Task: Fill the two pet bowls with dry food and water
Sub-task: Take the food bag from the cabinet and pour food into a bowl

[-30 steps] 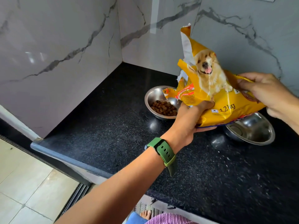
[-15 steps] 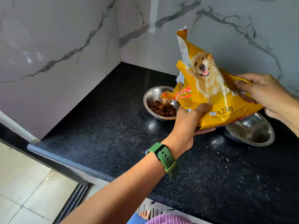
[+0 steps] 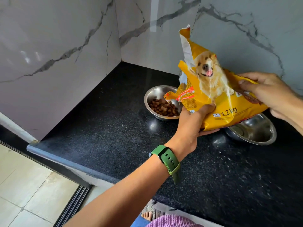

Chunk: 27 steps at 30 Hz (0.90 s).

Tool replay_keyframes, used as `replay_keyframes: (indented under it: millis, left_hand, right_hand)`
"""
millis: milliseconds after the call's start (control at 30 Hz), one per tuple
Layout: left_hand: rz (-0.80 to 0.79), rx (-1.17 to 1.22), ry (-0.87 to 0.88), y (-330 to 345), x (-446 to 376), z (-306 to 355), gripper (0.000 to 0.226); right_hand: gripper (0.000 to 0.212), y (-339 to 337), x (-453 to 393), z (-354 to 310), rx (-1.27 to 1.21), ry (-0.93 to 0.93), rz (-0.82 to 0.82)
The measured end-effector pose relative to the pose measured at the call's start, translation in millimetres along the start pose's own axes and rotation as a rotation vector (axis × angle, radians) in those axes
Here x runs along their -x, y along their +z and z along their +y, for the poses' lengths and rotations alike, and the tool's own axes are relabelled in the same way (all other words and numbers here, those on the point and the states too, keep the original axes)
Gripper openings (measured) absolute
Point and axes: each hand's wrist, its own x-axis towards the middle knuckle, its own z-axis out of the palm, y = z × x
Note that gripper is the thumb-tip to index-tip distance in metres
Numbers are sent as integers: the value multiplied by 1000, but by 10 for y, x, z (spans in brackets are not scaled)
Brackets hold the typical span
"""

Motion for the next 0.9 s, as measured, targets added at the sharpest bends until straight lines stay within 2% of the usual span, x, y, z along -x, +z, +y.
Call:
replay_keyframes:
  millis: [200,367,467,667,800,900]
  left_hand:
    - [45,-37,55,36,27,1,47]
    - [21,3,-15,31,59,19,47]
    - [14,5,-4,27,63,39,48]
    - [47,-27,58,58,54,68,46]
    - [54,22,-23,48,55,72,47]
    - [46,39,-40,45,64,42,46]
  right_hand:
    - [24,-10,67,-77,-83,-66,38]
    - [24,-6,50,-73,31,-47,7]
    - [22,-10,60,-91,14,-44,-4]
    - [24,-49,53,-188,-33,-109,64]
    - [32,-18,12,-122,87,-48,-12]
    - [30,-15,13,-95,96,-30,-22]
